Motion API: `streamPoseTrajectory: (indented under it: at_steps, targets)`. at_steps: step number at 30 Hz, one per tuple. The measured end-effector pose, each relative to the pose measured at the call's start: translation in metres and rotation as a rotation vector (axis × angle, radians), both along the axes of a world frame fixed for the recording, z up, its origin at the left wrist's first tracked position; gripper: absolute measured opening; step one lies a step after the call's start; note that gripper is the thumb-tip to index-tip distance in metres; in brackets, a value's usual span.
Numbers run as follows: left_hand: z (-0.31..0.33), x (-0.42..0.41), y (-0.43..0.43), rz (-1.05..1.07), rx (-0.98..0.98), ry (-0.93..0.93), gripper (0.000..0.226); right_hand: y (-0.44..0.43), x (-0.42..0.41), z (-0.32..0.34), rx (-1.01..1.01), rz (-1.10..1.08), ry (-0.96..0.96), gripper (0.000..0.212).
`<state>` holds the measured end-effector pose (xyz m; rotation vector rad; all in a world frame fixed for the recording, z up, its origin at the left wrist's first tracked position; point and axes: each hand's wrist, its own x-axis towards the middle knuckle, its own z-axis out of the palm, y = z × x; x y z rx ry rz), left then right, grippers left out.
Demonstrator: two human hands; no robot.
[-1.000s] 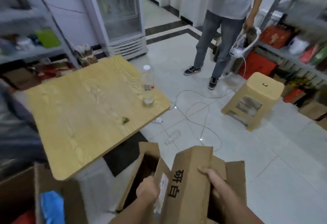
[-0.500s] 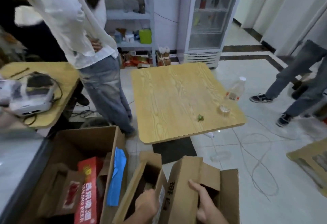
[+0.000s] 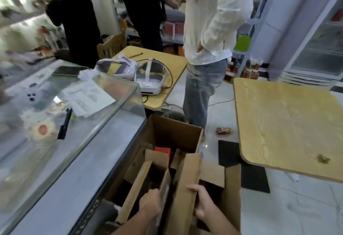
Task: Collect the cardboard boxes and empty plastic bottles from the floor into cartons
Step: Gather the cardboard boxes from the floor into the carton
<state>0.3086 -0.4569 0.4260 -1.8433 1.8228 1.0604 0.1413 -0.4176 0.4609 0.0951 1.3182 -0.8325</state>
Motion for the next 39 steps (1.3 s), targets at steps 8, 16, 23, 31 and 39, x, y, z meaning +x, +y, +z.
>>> streamPoseTrajectory:
  at_steps: [8, 16, 23, 31, 39]
  targets:
    - [0.0, 0.018, -0.041, 0.05, -0.07, -0.076, 0.026, -0.077, 0.027, -0.007, 0.012, 0.138, 0.022, 0.042]
    - [-0.012, 0.018, -0.108, 0.206, -0.116, -0.06, 0.022, -0.171, 0.025, -0.031, 0.011, 0.198, -0.01, 0.02]
    - [-0.034, 0.002, -0.153, 0.26, -0.112, -0.083, 0.026, -0.226, 0.02, -0.059, 0.041, 0.218, -0.018, 0.031]
    - [-0.047, 0.006, -0.148, 0.129, -0.083, -0.225, 0.067, -0.236, 0.01, -0.095, -0.009, 0.326, 0.044, 0.068]
    - [-0.026, 0.016, -0.14, -0.079, -0.285, -0.378, 0.066, -0.22, 0.008, -0.078, -0.243, 0.728, 0.592, 0.071]
